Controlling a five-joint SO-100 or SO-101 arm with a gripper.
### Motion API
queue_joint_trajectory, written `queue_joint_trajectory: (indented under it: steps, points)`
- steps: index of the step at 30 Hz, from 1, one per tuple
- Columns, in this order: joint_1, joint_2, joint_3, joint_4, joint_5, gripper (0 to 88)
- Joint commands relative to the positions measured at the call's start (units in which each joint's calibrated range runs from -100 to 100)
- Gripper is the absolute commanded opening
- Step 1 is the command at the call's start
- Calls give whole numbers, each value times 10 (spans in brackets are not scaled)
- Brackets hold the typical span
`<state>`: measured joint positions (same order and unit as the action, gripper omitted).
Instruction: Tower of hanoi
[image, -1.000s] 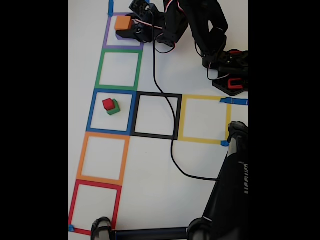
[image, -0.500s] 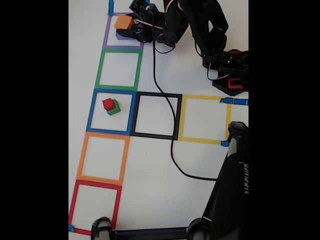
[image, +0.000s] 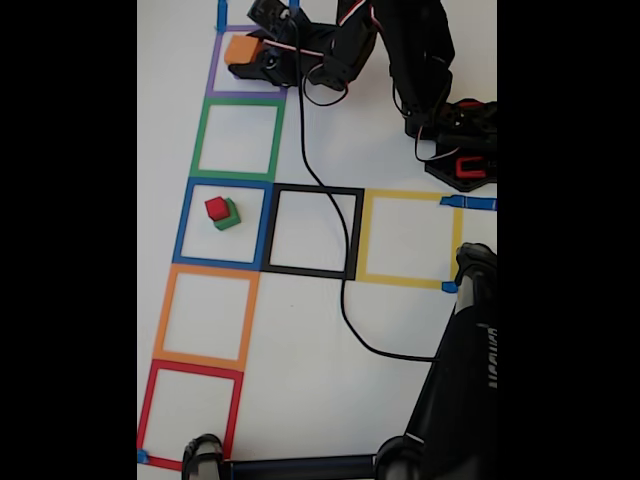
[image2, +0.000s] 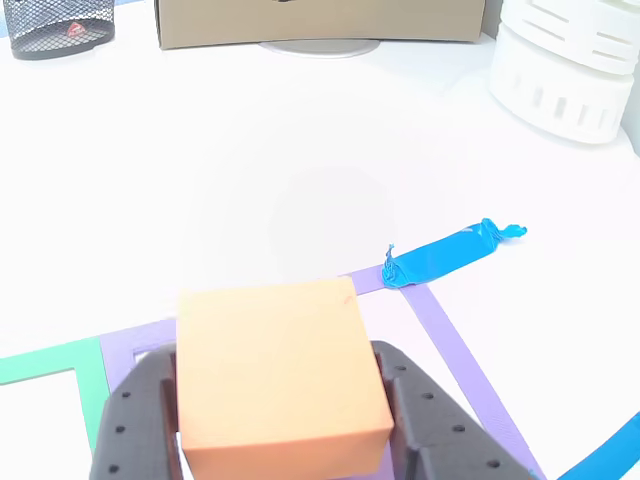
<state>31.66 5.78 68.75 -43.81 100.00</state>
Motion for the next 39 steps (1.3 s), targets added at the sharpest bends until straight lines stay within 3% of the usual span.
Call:
queue_joint_trajectory:
  steps: [1,11,21,31,39]
  points:
    - [-11,-163,1,153,0,140]
    - [-61,-451,-197,734,0,138]
    - [-187,-485,-554,1109,0,141]
    - [-257,-528,-615,1243,0,141]
    - [-279,-556,-495,1191,0,140]
